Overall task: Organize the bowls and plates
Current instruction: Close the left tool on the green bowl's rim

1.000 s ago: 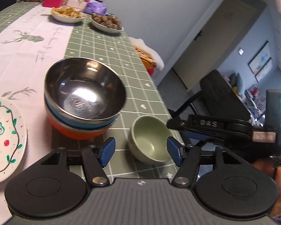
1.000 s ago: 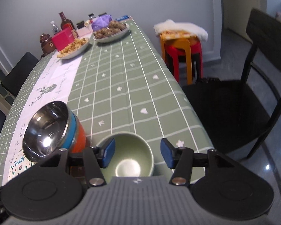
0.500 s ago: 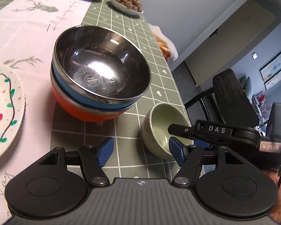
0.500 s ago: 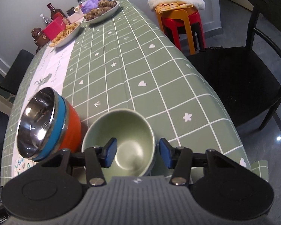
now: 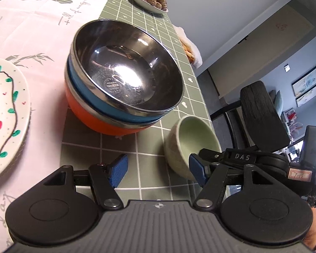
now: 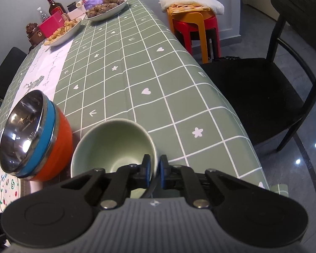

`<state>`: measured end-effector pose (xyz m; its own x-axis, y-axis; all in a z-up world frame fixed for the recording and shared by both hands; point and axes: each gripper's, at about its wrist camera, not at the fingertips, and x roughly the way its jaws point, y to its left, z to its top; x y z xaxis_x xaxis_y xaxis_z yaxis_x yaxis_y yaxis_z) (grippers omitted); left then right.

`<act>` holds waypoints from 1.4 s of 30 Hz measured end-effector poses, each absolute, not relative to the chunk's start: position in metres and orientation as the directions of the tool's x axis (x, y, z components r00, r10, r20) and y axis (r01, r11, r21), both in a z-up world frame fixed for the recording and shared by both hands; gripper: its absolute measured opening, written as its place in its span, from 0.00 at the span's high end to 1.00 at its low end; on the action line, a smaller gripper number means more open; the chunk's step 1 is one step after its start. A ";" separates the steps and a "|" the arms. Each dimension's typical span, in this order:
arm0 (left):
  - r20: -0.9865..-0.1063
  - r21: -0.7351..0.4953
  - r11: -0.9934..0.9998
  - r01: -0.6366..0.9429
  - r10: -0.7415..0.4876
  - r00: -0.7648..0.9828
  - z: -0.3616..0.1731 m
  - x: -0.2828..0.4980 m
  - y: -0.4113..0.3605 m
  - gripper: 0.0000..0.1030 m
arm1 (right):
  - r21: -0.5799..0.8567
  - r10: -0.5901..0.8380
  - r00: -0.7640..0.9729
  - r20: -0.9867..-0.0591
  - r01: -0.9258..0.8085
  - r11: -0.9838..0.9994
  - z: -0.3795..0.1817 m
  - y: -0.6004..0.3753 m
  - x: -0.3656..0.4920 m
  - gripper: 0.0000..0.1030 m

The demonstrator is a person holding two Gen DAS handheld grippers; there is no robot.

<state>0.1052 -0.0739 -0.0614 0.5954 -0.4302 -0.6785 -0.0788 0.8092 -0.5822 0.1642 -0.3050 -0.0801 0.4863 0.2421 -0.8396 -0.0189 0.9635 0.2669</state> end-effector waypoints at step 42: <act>-0.702 -0.556 0.827 -0.079 -0.417 0.577 -0.088 0.137 -0.098 0.09 | 0.382 0.348 0.455 -0.820 -0.019 0.924 -0.082 -0.303 0.158 0.83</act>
<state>0.1373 -0.0981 -0.0879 0.5773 -0.4173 -0.7018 -0.0786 0.8272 -0.5564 0.1575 -0.3027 -0.0821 0.4553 0.3480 -0.8195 -0.0190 0.9240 0.3818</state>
